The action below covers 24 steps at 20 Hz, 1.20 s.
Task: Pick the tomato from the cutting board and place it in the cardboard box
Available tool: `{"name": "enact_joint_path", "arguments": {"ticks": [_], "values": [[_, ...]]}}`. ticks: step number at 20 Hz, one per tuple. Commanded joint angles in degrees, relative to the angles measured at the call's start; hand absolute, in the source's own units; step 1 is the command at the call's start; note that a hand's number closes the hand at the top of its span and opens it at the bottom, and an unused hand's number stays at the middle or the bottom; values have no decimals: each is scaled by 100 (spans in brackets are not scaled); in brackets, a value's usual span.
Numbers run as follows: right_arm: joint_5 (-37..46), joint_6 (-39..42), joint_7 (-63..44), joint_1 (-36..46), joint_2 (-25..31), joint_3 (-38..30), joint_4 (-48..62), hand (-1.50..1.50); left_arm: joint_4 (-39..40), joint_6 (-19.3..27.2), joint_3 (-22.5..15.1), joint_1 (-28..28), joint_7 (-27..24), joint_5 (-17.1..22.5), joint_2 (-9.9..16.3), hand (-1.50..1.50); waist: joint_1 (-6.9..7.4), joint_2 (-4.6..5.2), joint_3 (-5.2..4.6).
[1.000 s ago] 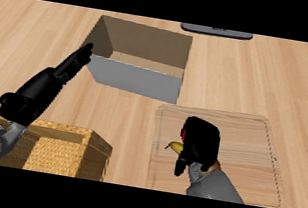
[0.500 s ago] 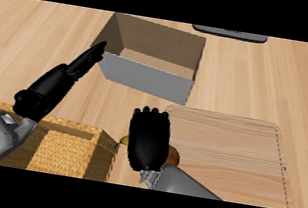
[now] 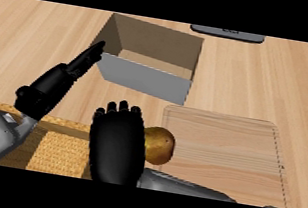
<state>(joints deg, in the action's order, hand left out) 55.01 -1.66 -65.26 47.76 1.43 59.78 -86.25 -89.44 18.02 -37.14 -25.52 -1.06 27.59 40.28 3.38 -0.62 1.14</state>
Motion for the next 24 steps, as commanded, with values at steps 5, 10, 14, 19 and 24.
{"name": "enact_joint_path", "arguments": {"ticks": [5, 10, 14, 19, 24], "values": [[62, -108, -1579, 1018, -136, -205, -782, 150, 297, 87, -153, 158, -59, 82, -448, 0, -144, -7, -140], [-16, 34, -1848, 1357, -137, -663, -865, 150, 273, 197, -237, 240, -70, 54, -456, 0, -239, -16, -137], [-46, -24, -1837, 1678, -137, -998, -329, 150, 227, 213, -188, 142, 14, 114, -434, 0, -209, 22, -137], [-209, -154, -1661, 2095, -137, -1529, 152, 150, 232, 168, -176, 245, -161, 120, -358, 0, -167, 59, -136], [-434, -273, -1517, 2367, -138, -1820, 495, 150, 141, 161, -134, 186, -80, 166, -327, 0, -159, 60, -130]]}}
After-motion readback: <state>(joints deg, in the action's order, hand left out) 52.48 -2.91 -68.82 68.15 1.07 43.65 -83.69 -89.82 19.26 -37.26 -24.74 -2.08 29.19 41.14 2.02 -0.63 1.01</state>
